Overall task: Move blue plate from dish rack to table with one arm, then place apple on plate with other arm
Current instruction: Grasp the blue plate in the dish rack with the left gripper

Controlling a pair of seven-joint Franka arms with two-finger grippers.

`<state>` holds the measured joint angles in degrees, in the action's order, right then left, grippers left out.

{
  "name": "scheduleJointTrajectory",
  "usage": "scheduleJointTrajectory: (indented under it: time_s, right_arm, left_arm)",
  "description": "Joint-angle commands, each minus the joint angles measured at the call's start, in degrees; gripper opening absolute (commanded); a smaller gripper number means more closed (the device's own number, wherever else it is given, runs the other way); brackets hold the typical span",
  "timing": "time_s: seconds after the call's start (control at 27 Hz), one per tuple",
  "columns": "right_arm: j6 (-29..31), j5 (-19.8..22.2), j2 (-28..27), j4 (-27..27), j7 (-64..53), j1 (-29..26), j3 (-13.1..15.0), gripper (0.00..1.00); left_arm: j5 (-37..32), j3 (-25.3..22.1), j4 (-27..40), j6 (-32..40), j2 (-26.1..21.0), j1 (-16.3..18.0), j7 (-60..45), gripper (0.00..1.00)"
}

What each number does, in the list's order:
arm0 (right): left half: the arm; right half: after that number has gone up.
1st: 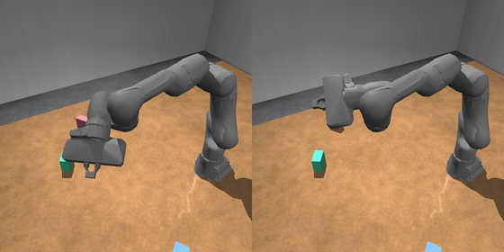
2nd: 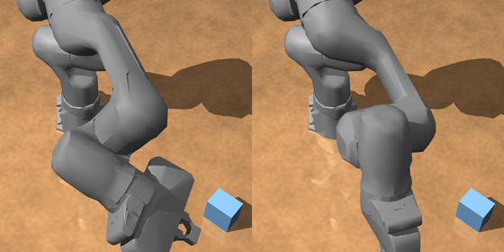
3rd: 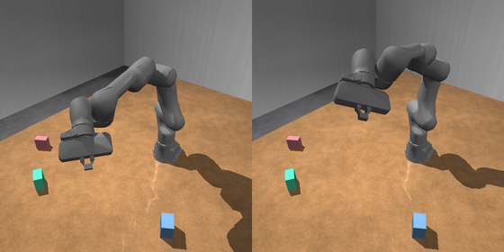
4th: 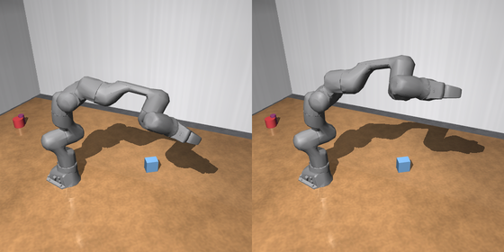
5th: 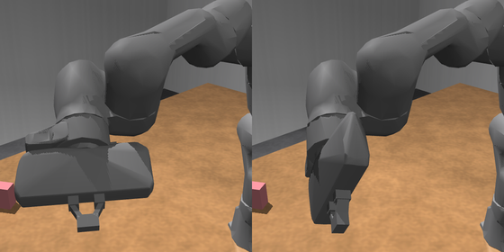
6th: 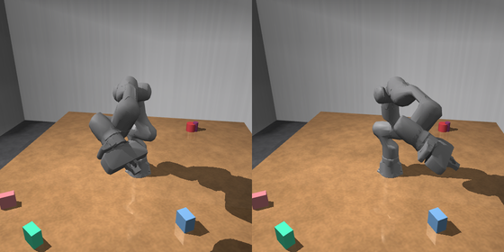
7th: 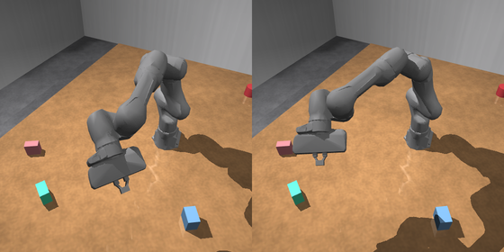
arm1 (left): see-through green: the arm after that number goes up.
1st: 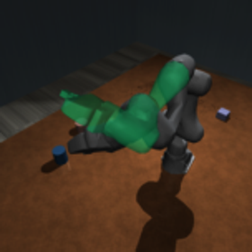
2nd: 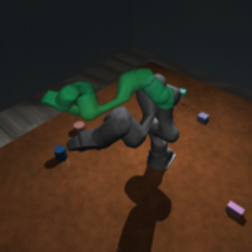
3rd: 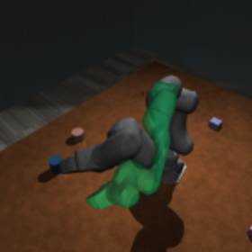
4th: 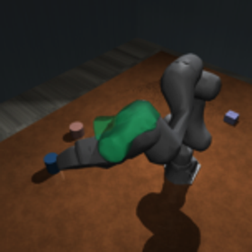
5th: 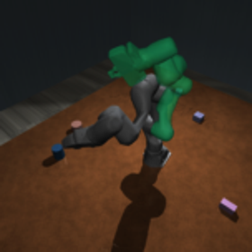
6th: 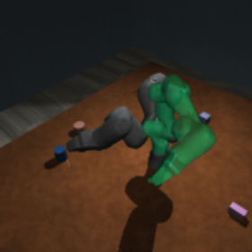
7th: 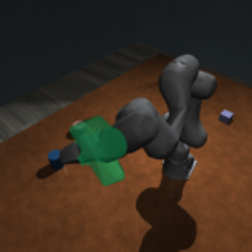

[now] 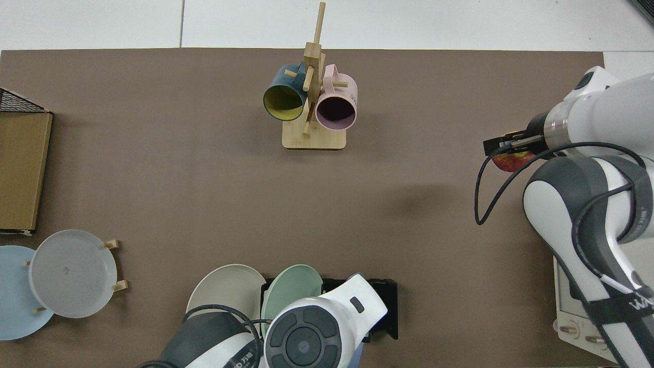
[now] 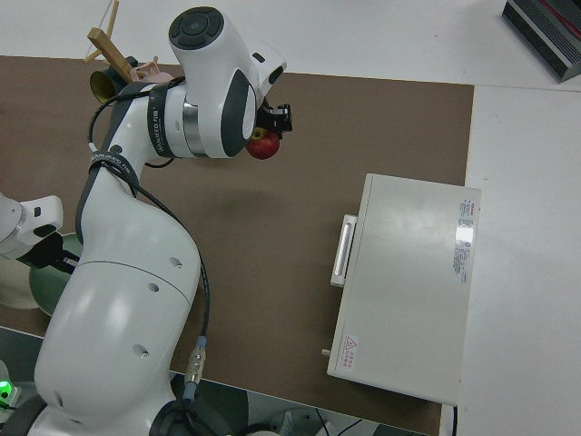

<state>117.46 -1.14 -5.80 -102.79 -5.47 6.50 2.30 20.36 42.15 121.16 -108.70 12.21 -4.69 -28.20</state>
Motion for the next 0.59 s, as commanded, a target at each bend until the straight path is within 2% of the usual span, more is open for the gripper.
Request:
scheduleJointTrajectory:
  time_s: [0.0, 0.19, 0.56]
  right_arm:
    - [-1.0, -0.2, 1.2, 0.0, -0.9, -0.4, -0.5, 0.0]
    - [-1.3, -0.3, 2.0, 0.0, -0.9, 0.0, -0.5, 0.0]
    - [-1.5, -0.2, 3.0, 0.0, -0.6, 0.2, -1.1, 0.0]
  left_arm:
    - [-6.0, -0.3, -3.7, 3.8, 1.0, 1.4, -1.1, 0.0]
    - [-9.6, -3.5, -5.6, 4.4, 0.5, 1.4, -1.1, 0.0]
    - [-9.9, -9.4, -8.2, 4.2, -0.8, 1.4, 0.1, 0.0]
